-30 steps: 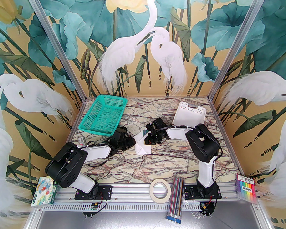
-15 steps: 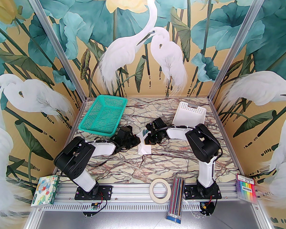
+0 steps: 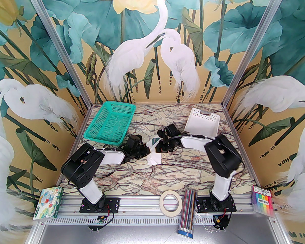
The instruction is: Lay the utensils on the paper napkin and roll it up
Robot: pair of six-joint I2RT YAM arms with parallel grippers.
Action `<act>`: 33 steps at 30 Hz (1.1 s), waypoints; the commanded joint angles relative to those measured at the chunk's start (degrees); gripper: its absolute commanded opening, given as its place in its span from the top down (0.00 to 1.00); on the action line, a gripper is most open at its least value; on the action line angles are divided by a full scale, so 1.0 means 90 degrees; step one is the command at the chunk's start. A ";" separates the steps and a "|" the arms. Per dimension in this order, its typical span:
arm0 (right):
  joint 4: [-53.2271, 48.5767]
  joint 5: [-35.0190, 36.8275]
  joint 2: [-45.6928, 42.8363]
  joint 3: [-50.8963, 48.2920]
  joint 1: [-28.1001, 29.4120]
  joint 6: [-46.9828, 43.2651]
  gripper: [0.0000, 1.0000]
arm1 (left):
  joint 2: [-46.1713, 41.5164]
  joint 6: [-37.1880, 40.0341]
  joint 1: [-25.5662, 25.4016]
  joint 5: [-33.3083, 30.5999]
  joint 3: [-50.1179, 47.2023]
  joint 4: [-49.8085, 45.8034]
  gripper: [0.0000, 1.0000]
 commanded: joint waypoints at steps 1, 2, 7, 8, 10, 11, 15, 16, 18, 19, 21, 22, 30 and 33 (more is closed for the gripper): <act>0.0006 -0.0116 -0.0300 -0.0443 -0.0045 0.0142 0.92 | 0.0158 0.0026 -0.0035 -0.0118 0.0106 -0.0361 0.90; 0.0066 -0.0165 -0.0329 -0.0534 -0.0048 0.0173 0.92 | 0.0146 0.0027 -0.0030 -0.0127 0.0108 -0.0371 0.90; 0.0402 -0.0328 -0.0337 -0.0956 -0.0010 0.0329 0.94 | 0.0131 0.0039 -0.0035 -0.0133 0.0111 -0.0400 0.90; 0.0435 -0.0355 -0.0312 -0.0981 0.0008 0.0344 0.95 | 0.0130 0.0036 -0.0034 -0.0137 0.0119 -0.0400 0.90; 0.0481 -0.0379 -0.0282 -0.1015 0.0059 0.0369 0.95 | 0.0129 0.0051 -0.0031 -0.0136 0.0129 -0.0421 0.90; 0.0519 -0.0370 -0.0279 -0.1050 0.0081 0.0395 0.95 | 0.0129 0.0058 -0.0035 -0.0152 0.0137 -0.0434 0.90; 0.0554 -0.0274 -0.0274 -0.1188 0.0116 0.0434 0.95 | 0.0121 0.0081 -0.0034 -0.0176 0.0138 -0.0468 0.90; 0.0553 -0.0264 -0.0270 -0.1222 0.0119 0.0439 0.95 | 0.0125 0.0086 -0.0031 -0.0176 0.0160 -0.0495 0.90; 0.0560 -0.0253 -0.0270 -0.1289 0.0128 0.0443 0.96 | 0.0121 0.0102 -0.0035 -0.0177 0.0172 -0.0532 0.90; 0.0561 -0.0254 -0.0285 -0.1324 0.0133 0.0443 0.96 | 0.0115 0.0115 -0.0032 -0.0175 0.0182 -0.0546 0.90; 0.0606 -0.0251 -0.0319 -0.1396 0.0143 0.0472 0.96 | 0.0104 0.0131 -0.0030 -0.0196 0.0188 -0.0579 0.90; 0.0631 -0.0252 -0.0330 -0.1419 0.0146 0.0481 0.96 | 0.0103 0.0124 -0.0035 -0.0198 0.0200 -0.0594 0.90; 0.0615 -0.0132 -0.0222 -0.1504 0.0177 0.0457 0.96 | 0.0048 0.0163 -0.0035 -0.0157 0.0197 -0.0553 0.90; 0.0498 0.0005 -0.0159 -0.1487 0.0179 0.0402 0.96 | -0.0064 0.0221 -0.0028 -0.0157 0.0204 -0.0574 0.90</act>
